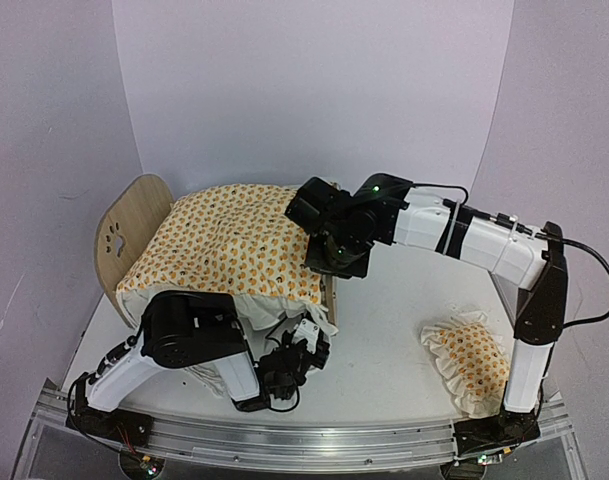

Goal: Set up the pet bed

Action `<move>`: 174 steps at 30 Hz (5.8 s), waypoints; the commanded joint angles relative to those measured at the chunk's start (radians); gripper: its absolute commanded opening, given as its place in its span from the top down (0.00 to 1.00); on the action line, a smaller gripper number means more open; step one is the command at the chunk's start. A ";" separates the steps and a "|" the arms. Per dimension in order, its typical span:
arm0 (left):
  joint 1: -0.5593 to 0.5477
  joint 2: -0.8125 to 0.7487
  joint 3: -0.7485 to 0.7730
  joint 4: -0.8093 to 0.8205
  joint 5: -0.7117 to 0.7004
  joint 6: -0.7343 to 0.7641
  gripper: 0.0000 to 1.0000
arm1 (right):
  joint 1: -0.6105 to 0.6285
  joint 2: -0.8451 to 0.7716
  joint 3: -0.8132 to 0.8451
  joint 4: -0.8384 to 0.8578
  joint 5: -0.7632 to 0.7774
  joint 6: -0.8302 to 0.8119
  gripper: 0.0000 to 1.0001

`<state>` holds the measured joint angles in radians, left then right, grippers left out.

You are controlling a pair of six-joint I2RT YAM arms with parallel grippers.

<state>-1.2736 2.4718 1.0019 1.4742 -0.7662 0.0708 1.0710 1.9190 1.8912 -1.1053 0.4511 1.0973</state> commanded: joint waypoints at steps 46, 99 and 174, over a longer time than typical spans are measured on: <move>-0.171 -1.304 -0.424 -1.012 0.839 -0.426 1.00 | -0.123 -0.146 -0.437 0.516 -0.146 -0.685 0.66; -0.170 -1.501 -0.260 -1.403 0.379 -0.482 1.00 | 0.285 -0.036 -1.031 1.320 -0.042 -0.853 1.00; -0.395 -1.341 -0.228 -1.263 0.215 -0.276 1.00 | 0.328 -0.237 -1.437 2.210 -0.099 -0.655 0.27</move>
<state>-1.6661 1.1709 0.7765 0.1654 -0.5171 -0.1913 1.3869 1.5467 0.4400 0.6277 0.1623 0.5404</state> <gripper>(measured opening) 0.006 0.739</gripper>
